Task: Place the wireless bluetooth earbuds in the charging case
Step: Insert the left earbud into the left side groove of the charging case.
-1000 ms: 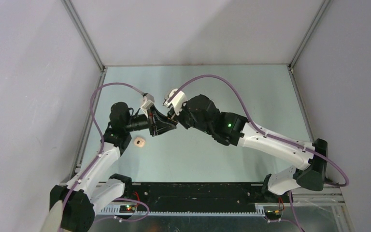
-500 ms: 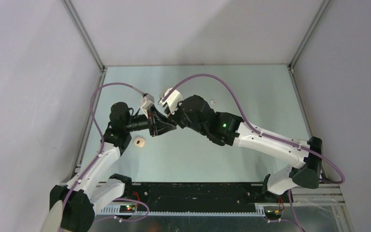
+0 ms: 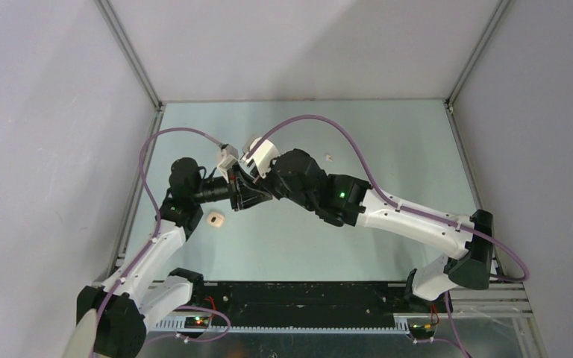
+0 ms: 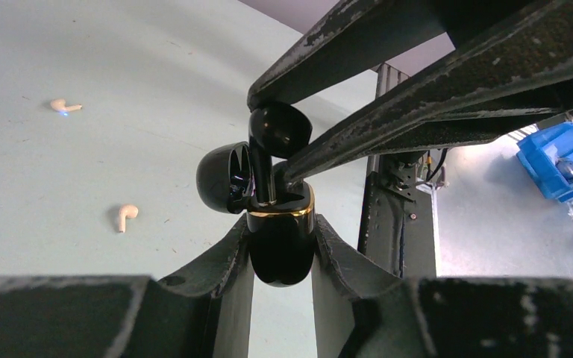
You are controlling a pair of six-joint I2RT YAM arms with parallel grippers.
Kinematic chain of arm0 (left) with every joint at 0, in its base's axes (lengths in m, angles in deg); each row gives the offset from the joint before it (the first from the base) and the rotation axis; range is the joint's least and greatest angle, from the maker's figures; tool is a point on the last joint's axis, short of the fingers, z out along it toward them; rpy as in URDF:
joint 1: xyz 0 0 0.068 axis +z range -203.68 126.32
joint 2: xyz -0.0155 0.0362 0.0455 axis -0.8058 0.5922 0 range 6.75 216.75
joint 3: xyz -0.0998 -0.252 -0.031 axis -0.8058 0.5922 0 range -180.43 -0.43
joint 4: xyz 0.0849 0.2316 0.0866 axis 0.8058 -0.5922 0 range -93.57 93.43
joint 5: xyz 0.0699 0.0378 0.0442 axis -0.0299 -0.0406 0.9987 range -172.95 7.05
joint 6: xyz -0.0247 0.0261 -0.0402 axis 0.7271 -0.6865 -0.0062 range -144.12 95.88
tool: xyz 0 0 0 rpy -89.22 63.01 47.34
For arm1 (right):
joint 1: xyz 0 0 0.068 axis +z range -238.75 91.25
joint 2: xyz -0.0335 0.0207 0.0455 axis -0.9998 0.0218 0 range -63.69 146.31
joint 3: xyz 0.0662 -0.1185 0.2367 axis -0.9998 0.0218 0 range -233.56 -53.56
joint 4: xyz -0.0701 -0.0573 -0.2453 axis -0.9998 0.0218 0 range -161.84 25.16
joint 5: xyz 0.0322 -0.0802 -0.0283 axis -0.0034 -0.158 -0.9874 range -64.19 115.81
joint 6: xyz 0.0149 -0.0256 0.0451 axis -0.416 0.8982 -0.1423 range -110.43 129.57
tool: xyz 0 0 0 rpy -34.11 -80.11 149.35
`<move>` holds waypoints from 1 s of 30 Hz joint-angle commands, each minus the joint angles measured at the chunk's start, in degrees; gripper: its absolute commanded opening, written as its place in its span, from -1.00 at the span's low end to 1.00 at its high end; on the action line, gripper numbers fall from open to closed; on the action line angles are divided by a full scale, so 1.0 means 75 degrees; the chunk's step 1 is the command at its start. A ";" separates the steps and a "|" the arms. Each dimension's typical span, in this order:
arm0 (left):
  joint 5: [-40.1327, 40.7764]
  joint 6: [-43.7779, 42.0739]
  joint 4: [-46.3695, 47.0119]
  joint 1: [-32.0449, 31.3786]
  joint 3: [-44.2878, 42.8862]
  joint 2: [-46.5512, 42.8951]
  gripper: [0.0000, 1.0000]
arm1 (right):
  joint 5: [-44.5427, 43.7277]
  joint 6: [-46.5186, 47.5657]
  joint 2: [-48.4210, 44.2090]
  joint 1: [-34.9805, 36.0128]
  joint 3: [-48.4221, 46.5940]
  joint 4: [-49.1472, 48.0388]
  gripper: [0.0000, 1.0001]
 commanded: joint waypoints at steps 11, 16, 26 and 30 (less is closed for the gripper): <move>-0.0092 -0.0032 0.0215 -0.0046 -0.0007 -0.0170 -0.93 | 0.0366 -0.0227 -0.0018 0.0088 -0.0263 0.0114 -0.61; -0.0075 -0.0047 0.0189 -0.0045 -0.0014 -0.0183 -0.94 | 0.0531 -0.0275 -0.0041 0.0168 -0.0288 0.0248 -0.61; -0.0085 -0.0069 0.0177 -0.0046 -0.0002 -0.0192 -0.95 | 0.0430 -0.0194 -0.0004 0.0265 -0.0179 0.0225 -0.61; -0.0074 -0.0092 0.0181 -0.0050 0.0004 -0.0191 -0.95 | 0.0290 -0.0429 0.0023 0.0247 -0.0300 0.0356 -0.61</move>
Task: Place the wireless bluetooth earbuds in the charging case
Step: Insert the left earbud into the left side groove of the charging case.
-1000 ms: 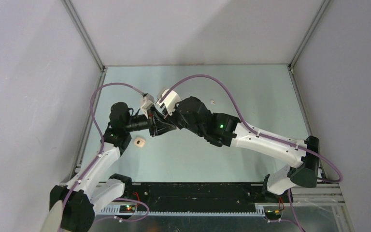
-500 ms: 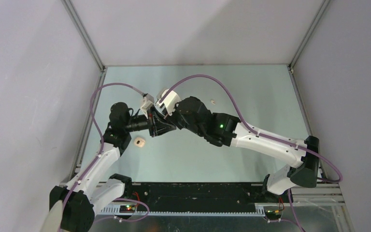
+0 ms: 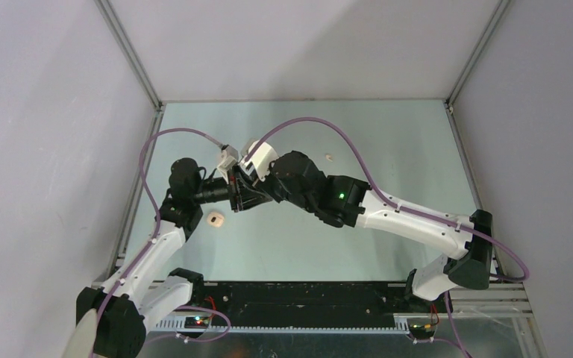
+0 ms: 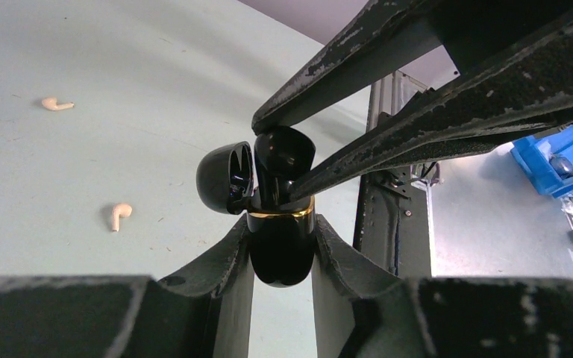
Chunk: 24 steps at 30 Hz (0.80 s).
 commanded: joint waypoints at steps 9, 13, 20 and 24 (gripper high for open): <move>-0.0044 -0.0123 0.0246 -0.0033 0.0004 -0.0116 -0.95 | 0.1425 -0.0888 -0.0064 -0.0065 -0.0328 0.0336 -0.57; -0.0042 -0.0118 0.0236 -0.0030 -0.0019 -0.0104 -0.95 | 0.1571 -0.0715 -0.0036 0.0024 -0.0332 0.0353 -0.53; -0.0087 -0.0134 0.0218 -0.0016 -0.0023 -0.0194 -0.96 | 0.1398 -0.0581 0.0051 0.0052 -0.0310 0.0340 -0.50; -0.0154 -0.0147 0.0224 0.0029 -0.0020 -0.0219 -0.98 | 0.1449 -0.0565 -0.0017 0.0016 -0.0299 0.0354 -0.49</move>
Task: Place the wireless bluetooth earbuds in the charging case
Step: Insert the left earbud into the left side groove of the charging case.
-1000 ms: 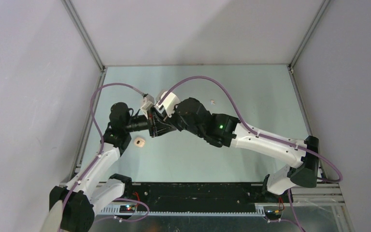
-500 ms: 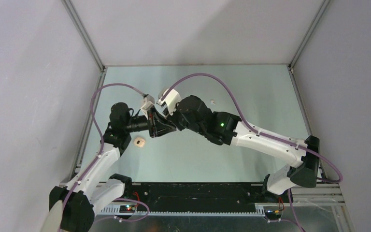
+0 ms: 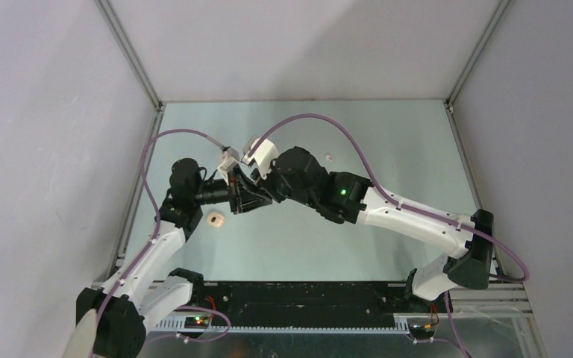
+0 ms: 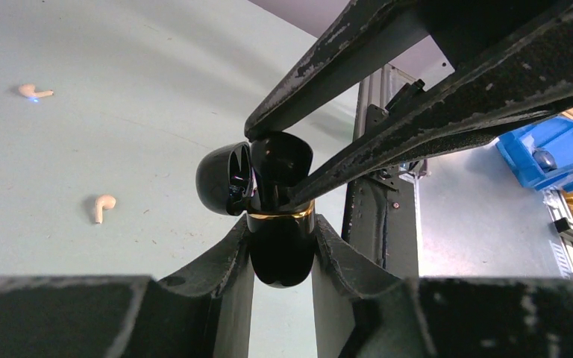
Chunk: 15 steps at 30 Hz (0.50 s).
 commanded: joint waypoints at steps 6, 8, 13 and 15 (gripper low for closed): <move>-0.0155 0.0021 0.0736 0.0092 0.0002 -0.0154 -1.00 | 0.1480 -0.0125 -0.0247 0.0036 -0.0266 0.0252 -0.42; -0.0190 0.0172 0.0925 0.0115 0.0036 -0.0142 -1.00 | 0.1768 -0.0095 -0.0318 -0.0017 -0.0274 0.0301 -0.36; -0.0344 0.0664 0.1745 0.0158 0.0253 -0.0168 -1.00 | 0.2213 -0.0047 -0.0421 -0.0068 -0.0314 0.0394 -0.27; -0.0394 0.0706 0.1848 0.0163 0.0294 -0.0191 -1.00 | 0.2189 -0.0045 -0.0413 -0.0076 -0.0352 0.0430 -0.25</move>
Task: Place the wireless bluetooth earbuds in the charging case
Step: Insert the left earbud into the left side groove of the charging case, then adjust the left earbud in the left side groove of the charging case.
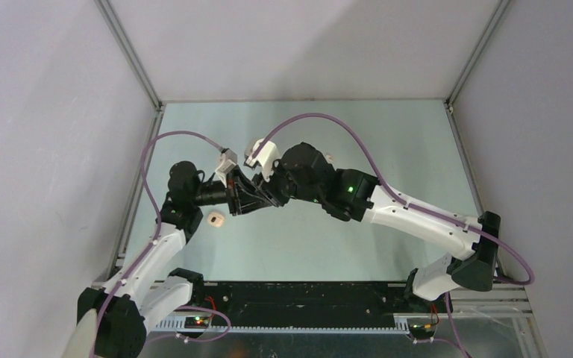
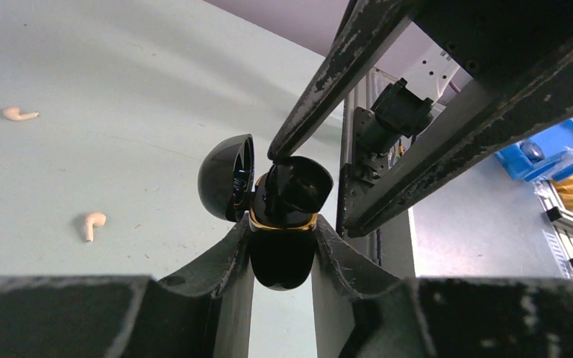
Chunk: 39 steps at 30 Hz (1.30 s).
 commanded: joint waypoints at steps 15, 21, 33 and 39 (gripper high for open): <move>-0.0309 0.0397 0.1411 0.0103 0.0157 -0.0298 -1.00 | 0.1725 0.0048 -0.0577 -0.0322 -0.1140 0.0838 0.02; -0.0465 0.0392 0.1516 0.0146 0.0154 -0.0411 -1.00 | 0.1807 0.0048 -0.0683 -0.0479 -0.1269 0.0907 0.04; -0.0506 -0.0382 0.0621 0.0183 -0.0037 -0.0663 -1.00 | 0.0735 -0.0507 -0.0037 -0.0881 -0.1871 0.1004 0.10; -0.0501 -0.0525 0.0447 0.0186 -0.0083 -0.0685 -1.00 | 0.0306 -0.0241 0.0245 -0.0457 -0.1830 0.1058 0.25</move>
